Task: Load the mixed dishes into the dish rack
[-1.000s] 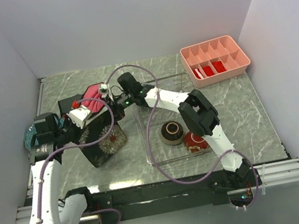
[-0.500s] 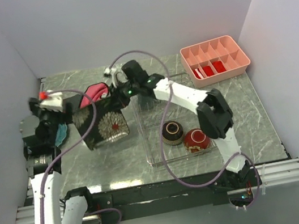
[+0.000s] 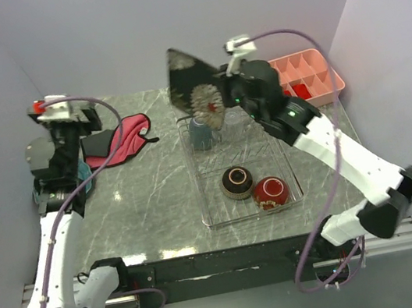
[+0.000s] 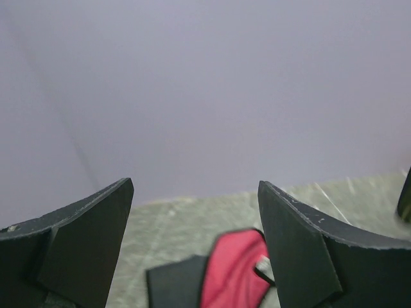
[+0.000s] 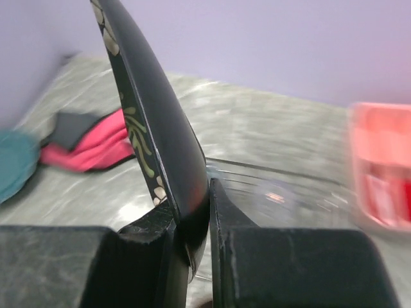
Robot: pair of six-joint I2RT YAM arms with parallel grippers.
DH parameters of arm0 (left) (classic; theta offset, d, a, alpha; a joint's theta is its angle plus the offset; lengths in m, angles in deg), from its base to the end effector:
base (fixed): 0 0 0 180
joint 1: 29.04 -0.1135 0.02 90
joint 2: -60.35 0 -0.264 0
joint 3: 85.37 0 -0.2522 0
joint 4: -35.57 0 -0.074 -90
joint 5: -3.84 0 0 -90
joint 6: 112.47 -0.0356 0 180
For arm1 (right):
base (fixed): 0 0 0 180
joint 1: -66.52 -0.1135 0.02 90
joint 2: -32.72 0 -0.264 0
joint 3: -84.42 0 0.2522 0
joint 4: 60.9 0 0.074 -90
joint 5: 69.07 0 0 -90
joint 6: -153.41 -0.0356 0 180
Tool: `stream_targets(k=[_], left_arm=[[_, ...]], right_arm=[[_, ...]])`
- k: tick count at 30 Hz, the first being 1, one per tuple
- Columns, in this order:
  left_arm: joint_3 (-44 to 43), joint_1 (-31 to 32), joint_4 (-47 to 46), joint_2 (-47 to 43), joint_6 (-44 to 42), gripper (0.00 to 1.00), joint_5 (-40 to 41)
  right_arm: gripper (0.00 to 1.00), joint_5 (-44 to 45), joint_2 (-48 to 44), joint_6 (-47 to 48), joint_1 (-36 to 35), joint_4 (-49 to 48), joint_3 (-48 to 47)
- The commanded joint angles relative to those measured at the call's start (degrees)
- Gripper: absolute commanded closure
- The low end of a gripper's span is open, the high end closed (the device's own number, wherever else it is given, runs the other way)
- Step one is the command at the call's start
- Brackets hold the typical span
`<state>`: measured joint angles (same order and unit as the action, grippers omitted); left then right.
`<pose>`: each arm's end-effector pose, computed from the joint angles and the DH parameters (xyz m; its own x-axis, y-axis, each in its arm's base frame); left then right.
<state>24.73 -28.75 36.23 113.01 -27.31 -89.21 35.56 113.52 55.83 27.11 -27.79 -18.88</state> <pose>0.2057 -0.0029 0.4294 0.2891 0.0828 -0.9537 0.0318 0.9949 0.0960 0.2509 0.1945 0.4506 -0.1967 0.0035 -0.9804 -0.4000 0.9127 0.0836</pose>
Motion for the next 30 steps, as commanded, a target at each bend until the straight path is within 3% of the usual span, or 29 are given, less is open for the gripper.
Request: stream_targets(k=[1,5,12,17,30], left_arm=[[1.29,3.92,-4.91,1.38,1.5,0.15,0.76],[1.21,5.42,-6.14,3.06,1.76,0.15,0.76],[1.29,7.44,-4.57,3.85,0.19,0.15,0.94],[2.26,7.7,-3.95,3.94,-0.17,0.15,0.85],[4.11,7.79,-0.26,1.57,-1.4,0.14,2.78]], right_arm=[[1.0,20.85,-8.88,-1.92,0.92,-1.79,2.08],[1.0,27.01,-12.59,-2.18,3.72,1.38,6.21],[1.0,22.11,-15.05,-7.46,13.04,11.67,7.35],[1.0,20.26,-17.77,-9.82,13.49,13.25,13.14],[1.0,14.63,-13.39,-16.5,15.6,15.98,17.99]])
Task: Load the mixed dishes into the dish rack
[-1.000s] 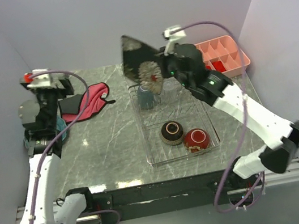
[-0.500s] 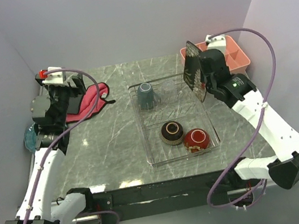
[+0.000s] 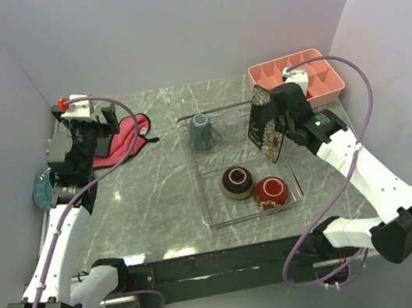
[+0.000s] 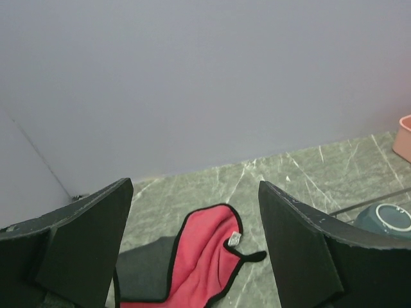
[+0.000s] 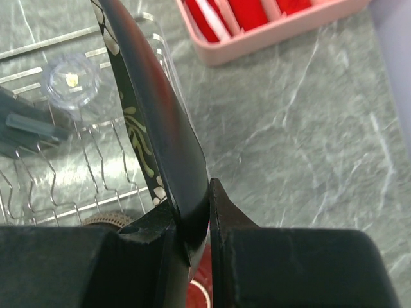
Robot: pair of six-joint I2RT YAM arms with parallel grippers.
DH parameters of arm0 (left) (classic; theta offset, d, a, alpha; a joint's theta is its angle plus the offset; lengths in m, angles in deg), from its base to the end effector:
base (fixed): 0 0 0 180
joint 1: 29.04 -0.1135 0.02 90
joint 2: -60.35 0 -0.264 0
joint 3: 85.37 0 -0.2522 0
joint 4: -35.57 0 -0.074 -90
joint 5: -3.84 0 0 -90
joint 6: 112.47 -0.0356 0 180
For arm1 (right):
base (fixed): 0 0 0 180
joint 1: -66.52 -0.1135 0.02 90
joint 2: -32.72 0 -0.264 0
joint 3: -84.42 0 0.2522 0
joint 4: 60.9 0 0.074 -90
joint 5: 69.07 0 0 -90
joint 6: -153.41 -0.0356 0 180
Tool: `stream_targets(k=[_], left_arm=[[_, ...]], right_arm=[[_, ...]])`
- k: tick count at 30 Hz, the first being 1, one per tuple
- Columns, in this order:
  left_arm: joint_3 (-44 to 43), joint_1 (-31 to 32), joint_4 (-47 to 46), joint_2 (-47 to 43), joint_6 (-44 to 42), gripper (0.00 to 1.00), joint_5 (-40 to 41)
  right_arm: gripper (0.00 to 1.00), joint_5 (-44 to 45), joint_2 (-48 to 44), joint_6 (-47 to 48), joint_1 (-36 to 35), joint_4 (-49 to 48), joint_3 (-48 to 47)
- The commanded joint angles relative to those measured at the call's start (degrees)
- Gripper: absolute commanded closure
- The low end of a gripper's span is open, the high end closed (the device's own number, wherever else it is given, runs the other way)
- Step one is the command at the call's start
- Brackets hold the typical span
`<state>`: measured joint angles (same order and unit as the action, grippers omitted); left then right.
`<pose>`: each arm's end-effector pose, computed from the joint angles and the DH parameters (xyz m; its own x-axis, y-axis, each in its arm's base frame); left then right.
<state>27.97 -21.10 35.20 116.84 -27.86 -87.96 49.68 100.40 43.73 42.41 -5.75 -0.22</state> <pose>0.2279 -0.0329 0.3982 0.1962 0.0674 -0.9782 0.1509 0.9837 0.0981 0.2294 0.0839 0.3662 -0.5358 0.0837 -0.8402 0.1777 0.9840 -0.0153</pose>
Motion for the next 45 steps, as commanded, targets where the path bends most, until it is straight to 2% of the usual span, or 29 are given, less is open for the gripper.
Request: stream_targets(k=[1,8,14,24,28,29,30,33,36,41,45], left_arm=[[1.4,0.23,0.95,-2.52,-0.85,0.14,1.63],[3.6,0.23,2.09,-4.72,-0.94,0.14,1.54],[5.27,0.14,3.05,-6.13,-0.15,0.14,1.28],[6.94,0.14,4.37,-8.32,-0.06,0.14,1.01],[7.29,0.14,5.34,-9.47,0.2,0.14,1.63],[7.38,0.23,5.43,-9.64,0.38,0.14,1.63],[7.55,0.14,5.69,-9.99,0.46,0.14,1.63],[7.9,0.23,5.96,-10.52,0.47,0.14,1.54],[7.9,0.14,5.78,-10.35,0.38,0.14,1.54],[7.03,0.14,5.78,-9.82,-0.15,0.14,0.93],[5.62,0.14,8.23,-9.47,-1.47,0.12,1.63]], right_arm=[[1.0,1.21,-0.09,-4.57,0.3,-6.14,0.11],[1.0,8.77,0.17,-10.81,-0.14,-6.84,3.37],[1.0,10.36,-0.27,-12.66,-0.93,-9.39,6.27],[1.0,16.59,-1.58,-2.21,-10.06,-26.35,16.99],[1.0,13.36,-2.81,-3.43,-11.21,-24.08,20.94],[0.97,12.13,-3.25,-3.52,-11.21,-23.9,21.56],[0.73,11.07,-3.52,-3.26,-11.21,-24.07,22.87],[0.27,9.13,-3.61,-3.43,-11.13,-24.33,23.5],[0.15,8.08,-3.17,-2.03,-10.95,-24.77,21.66],[0.09,7.19,-3.08,0.52,-11.04,-21.63,15.34],[0.07,6.67,-3.26,2.8,-10.95,-16.52,5.43]])
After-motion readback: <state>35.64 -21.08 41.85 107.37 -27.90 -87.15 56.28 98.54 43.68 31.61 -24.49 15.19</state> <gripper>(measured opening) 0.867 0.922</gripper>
